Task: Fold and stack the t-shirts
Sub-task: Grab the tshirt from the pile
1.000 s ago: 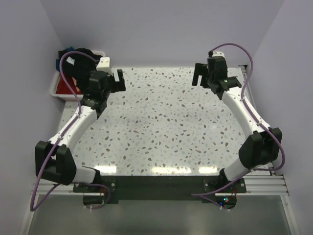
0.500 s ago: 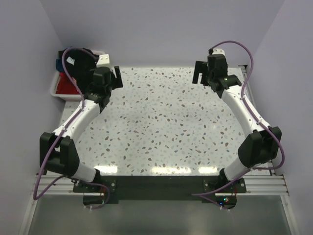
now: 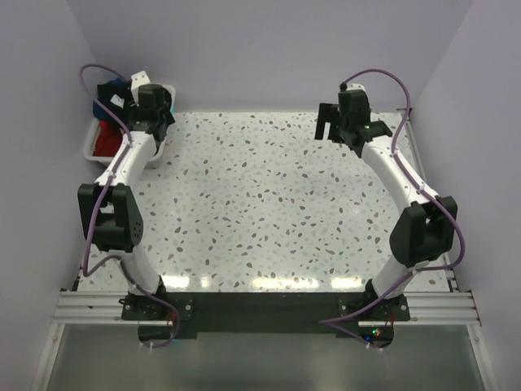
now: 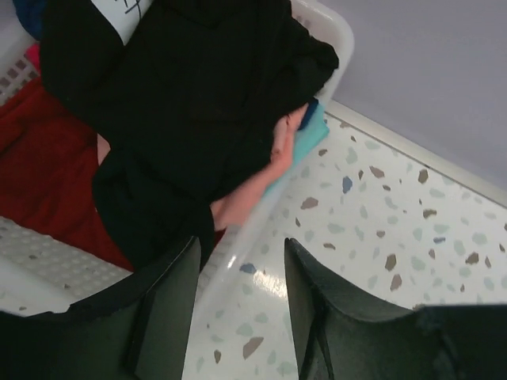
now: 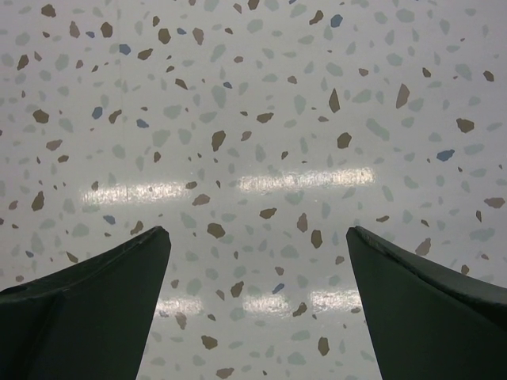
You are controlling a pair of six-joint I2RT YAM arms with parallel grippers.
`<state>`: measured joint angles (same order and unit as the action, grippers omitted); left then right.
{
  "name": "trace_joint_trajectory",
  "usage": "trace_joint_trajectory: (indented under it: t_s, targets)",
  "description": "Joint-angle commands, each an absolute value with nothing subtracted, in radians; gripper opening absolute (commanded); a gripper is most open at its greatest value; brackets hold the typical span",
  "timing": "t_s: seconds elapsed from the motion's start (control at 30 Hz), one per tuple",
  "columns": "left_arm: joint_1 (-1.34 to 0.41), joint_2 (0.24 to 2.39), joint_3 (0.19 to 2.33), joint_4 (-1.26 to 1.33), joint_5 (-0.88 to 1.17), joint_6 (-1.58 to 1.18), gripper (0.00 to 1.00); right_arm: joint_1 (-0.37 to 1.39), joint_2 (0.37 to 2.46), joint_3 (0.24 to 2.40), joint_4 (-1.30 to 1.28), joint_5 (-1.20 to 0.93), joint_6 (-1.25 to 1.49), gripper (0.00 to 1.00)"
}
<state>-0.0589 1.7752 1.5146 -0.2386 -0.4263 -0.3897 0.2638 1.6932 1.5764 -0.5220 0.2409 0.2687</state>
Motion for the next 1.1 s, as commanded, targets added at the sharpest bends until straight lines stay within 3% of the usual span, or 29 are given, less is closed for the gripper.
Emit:
trace_joint_trajectory:
  t_s: [0.0, 0.23, 0.63, 0.73, 0.83, 0.87, 0.93, 1.07]
  targets:
    - [0.040, 1.906, 1.707, -0.375, -0.359, -0.506, 0.47, 0.270, 1.698, 1.615, -0.502, 0.212, 0.287, 0.98]
    - [0.094, 2.072, 1.884, -0.382, -0.354, -0.517, 0.45, 0.270, 1.730, 1.609, -0.502, 0.204, 0.305, 0.98]
    - [0.117, 2.215, 1.974, -0.316, -0.321, -0.506, 0.49, 0.268, 1.807, 1.700, -0.566, 0.219, 0.305, 0.97]
    - [0.118, 2.235, 1.977, -0.313, -0.305, -0.506, 0.43, 0.268, 1.807, 1.701, -0.568, 0.227, 0.304, 0.97]
    - [0.117, 2.244, 1.977, -0.313, -0.291, -0.509, 0.28, 0.268, 1.813, 1.709, -0.574, 0.232, 0.301, 0.97]
    - [0.117, 2.244, 1.976, -0.316, -0.287, -0.514, 0.14, 0.268, 1.815, 1.709, -0.574, 0.233, 0.301, 0.97]
    - [0.118, 2.227, 1.967, -0.321, -0.287, -0.522, 0.01, 0.268, 1.819, 1.718, -0.577, 0.233, 0.301, 0.97]
    - [0.114, 2.157, 1.904, -0.278, -0.261, -0.528, 0.00, 0.268, 1.821, 1.720, -0.572, 0.224, 0.305, 0.97]
